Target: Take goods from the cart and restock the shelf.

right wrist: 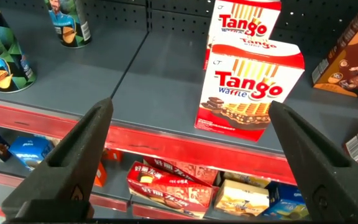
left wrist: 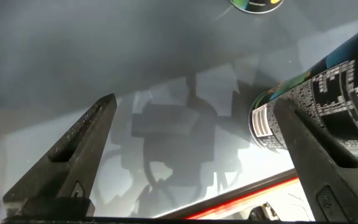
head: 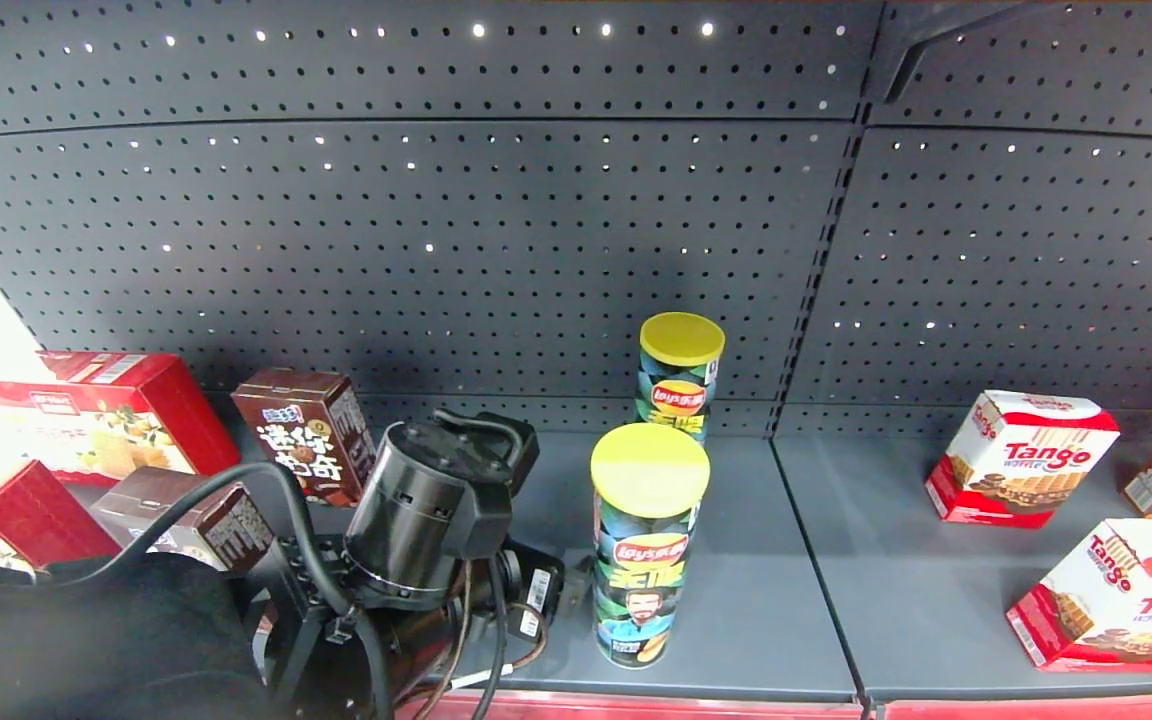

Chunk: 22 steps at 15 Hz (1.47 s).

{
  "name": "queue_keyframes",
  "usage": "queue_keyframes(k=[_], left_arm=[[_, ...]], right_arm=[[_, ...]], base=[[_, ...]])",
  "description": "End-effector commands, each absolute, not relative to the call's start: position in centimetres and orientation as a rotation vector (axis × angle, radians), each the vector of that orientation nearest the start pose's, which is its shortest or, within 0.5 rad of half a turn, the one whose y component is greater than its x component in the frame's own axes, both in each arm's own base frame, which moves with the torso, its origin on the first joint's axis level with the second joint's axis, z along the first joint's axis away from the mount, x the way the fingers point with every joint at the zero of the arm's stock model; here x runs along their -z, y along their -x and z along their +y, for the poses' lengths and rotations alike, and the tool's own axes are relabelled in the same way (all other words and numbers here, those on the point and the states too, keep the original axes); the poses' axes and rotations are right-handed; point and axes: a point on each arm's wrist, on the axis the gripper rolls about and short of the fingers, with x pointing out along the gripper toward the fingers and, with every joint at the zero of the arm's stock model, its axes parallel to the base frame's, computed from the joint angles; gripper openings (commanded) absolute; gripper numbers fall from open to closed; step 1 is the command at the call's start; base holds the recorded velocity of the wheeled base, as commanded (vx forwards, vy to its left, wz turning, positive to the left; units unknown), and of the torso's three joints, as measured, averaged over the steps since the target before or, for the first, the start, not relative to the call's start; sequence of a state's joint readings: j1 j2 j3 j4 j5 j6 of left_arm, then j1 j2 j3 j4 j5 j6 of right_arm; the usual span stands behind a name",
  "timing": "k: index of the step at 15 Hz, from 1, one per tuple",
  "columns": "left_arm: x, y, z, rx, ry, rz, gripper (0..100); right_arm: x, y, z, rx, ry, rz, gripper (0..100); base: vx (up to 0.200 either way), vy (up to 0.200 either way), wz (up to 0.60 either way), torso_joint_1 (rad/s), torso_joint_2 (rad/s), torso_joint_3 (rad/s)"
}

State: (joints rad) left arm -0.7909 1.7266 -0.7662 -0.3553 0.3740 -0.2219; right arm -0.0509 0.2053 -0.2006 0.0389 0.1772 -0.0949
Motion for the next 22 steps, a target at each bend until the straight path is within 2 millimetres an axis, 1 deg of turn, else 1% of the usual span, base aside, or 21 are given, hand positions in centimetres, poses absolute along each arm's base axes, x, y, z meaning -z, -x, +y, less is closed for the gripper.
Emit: queue_keyframes(k=[1,7,13,22], left_arm=[[-13.6,-21.2,-20.5,0.349,-0.127,0.555,100],[-13.6,-21.8,-21.9,0.368,-0.128,0.547,100],[-13.6,-21.6,-22.2,0.380,-0.130,0.546,100],[-13.6,-21.8,-22.7,0.387,-0.131,0.543,100]], right_arm=[[-13.1,1.6,0.5,-0.129,0.090,0.038,100],[-13.0,1.6,0.5,-0.134,0.090,0.041,100],[-13.0,1.6,0.5,-0.134,0.089,0.042,100],[-13.0,1.6,0.5,-0.131,0.090,0.041,100]], base=[[0.000,0.000,0.00,0.000,0.00,0.000],[0.000,0.000,0.00,0.000,0.00,0.000],[0.000,0.000,0.00,0.000,0.00,0.000],[0.000,0.000,0.00,0.000,0.00,0.000]])
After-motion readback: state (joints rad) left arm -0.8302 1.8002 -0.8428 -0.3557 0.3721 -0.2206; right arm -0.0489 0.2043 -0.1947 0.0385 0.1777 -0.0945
